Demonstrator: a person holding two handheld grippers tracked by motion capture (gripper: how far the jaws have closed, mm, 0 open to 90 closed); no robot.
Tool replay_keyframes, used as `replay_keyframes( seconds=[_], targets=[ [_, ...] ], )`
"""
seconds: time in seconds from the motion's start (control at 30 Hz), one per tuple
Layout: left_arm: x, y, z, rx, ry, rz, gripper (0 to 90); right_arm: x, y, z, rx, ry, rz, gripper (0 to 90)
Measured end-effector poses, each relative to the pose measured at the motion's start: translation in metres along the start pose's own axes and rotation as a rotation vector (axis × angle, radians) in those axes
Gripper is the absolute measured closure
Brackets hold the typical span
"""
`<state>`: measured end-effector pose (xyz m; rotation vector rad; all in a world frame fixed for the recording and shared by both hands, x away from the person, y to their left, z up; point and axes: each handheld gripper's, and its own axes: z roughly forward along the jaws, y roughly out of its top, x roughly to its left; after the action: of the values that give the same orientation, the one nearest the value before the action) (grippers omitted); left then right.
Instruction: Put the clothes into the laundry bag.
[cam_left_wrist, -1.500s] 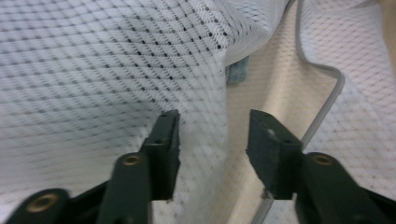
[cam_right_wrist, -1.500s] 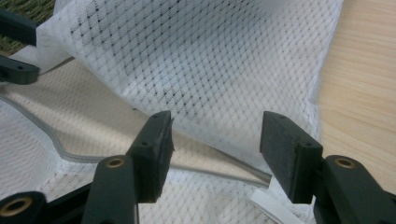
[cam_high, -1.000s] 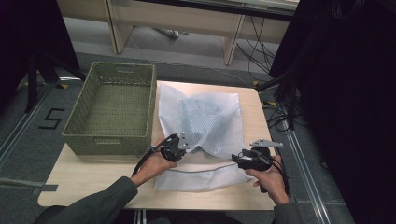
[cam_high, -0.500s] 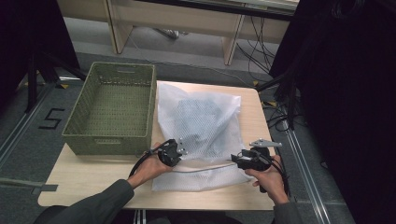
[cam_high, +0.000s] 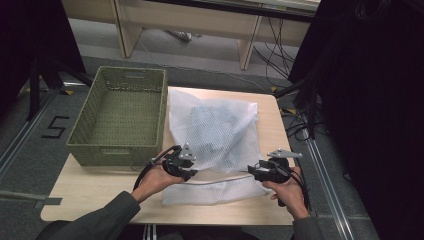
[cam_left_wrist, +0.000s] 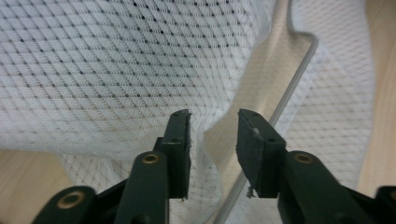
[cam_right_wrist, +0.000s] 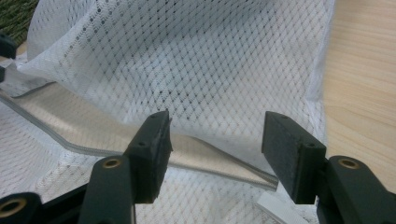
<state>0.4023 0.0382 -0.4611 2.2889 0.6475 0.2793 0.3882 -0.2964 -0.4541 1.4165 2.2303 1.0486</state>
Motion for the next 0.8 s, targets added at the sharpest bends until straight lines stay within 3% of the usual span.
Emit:
replay_keyframes(
  seconds=[0.17, 0.23, 0.27, 0.3, 0.37, 0.57, 0.63, 0.77, 0.8],
  targets=[
    [0.0, -0.001, -0.009, -0.057, -0.019, -0.037, 48.3, -0.001, 0.001, 0.001, -0.03, 0.01, -0.049, 42.5],
    [0.002, -0.003, -0.012, -0.06, -0.03, -0.031, 45.1, 0.005, 0.002, 0.0, -0.039, 0.035, 0.016, 42.2],
    [0.002, -0.005, -0.014, -0.065, -0.025, -0.041, 43.5, 0.004, 0.003, 0.0, -0.052, 0.039, -0.023, 42.0],
    [0.003, -0.007, -0.015, -0.065, -0.024, -0.053, 41.6, 0.006, 0.004, -0.001, -0.057, 0.054, -0.014, 41.8],
    [0.004, -0.01, -0.018, -0.076, -0.037, -0.073, 40.2, 0.01, 0.006, -0.002, -0.062, 0.065, -0.034, 41.0],
    [0.005, -0.019, -0.032, -0.09, -0.032, -0.069, 34.4, 0.024, 0.007, -0.002, -0.05, 0.085, -0.041, 38.9],
    [0.005, -0.022, -0.035, -0.094, -0.032, -0.075, 33.7, 0.023, 0.008, -0.002, -0.052, 0.074, -0.082, 38.4],
    [0.004, -0.028, -0.038, -0.088, -0.035, -0.079, 32.0, 0.029, 0.007, -0.001, -0.074, 0.097, -0.061, 37.4],
    [0.003, -0.029, -0.039, -0.087, -0.034, -0.08, 31.5, 0.029, 0.007, -0.002, -0.072, 0.091, -0.077, 37.1]
  ],
)
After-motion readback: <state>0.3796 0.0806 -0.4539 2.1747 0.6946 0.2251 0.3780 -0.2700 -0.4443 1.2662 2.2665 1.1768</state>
